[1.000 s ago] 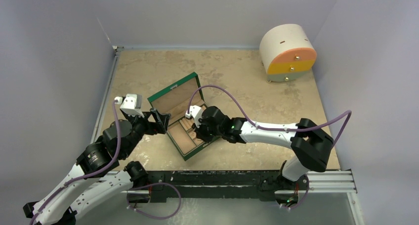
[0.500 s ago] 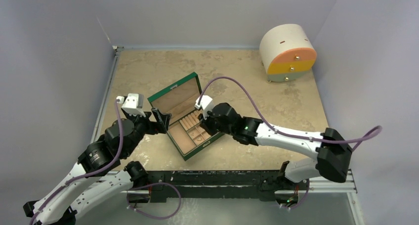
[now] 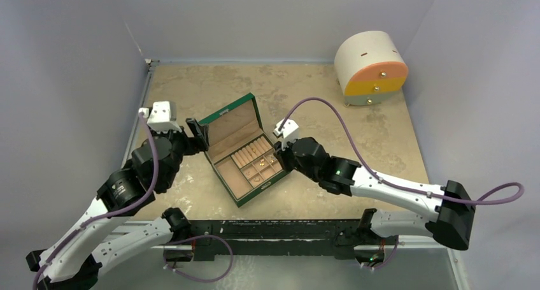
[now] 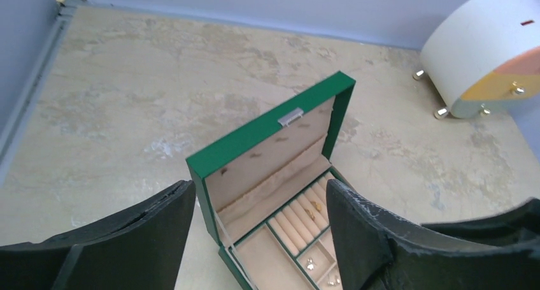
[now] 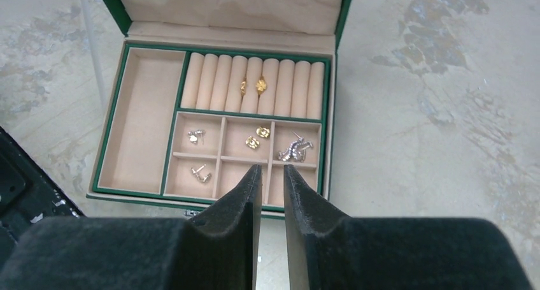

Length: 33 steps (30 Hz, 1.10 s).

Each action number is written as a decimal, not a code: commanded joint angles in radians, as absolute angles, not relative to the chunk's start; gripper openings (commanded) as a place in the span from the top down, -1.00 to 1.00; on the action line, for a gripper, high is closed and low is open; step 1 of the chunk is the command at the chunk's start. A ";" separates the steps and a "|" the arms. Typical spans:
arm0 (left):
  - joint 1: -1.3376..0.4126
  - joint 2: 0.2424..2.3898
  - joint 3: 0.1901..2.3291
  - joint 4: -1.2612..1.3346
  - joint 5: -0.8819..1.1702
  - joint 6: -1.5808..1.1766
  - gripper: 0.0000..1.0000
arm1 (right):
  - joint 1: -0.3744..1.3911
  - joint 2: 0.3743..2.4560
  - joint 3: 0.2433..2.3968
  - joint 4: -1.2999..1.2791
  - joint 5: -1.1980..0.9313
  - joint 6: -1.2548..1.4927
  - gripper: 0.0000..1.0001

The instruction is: Organize the mixed jewelry

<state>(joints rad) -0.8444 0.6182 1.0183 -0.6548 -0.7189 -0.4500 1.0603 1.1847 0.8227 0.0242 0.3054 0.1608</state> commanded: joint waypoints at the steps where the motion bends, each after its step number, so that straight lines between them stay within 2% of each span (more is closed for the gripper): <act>1: -0.841 0.693 1.100 -0.579 -0.799 -0.375 -0.39 | 1.066 1.082 0.789 0.020 0.368 0.217 0.58; 5: -0.841 0.767 1.136 -0.545 -0.815 -0.352 -0.03 | 1.065 0.999 0.737 0.011 0.379 0.239 0.55; 10: -0.839 0.875 1.193 -0.522 -0.831 -0.342 0.13 | 1.065 0.895 0.675 0.002 0.370 0.272 0.52; 13: -0.806 0.944 1.227 -0.520 -0.816 -0.345 0.30 | 1.065 0.828 0.639 0.002 0.361 0.295 0.50; 20: -0.560 1.103 1.305 -0.538 -0.584 -0.401 0.98 | 1.066 0.695 0.564 0.005 0.320 0.341 0.49; 33: -0.238 1.338 1.355 -0.597 -0.307 -0.499 1.00 | 1.066 0.557 0.499 -0.050 0.250 0.387 0.49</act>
<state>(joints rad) -0.3038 1.3010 1.2972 -0.5797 -0.4362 -0.4553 1.0603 0.6033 0.5053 -0.0334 0.2726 0.3637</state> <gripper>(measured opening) 0.006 0.255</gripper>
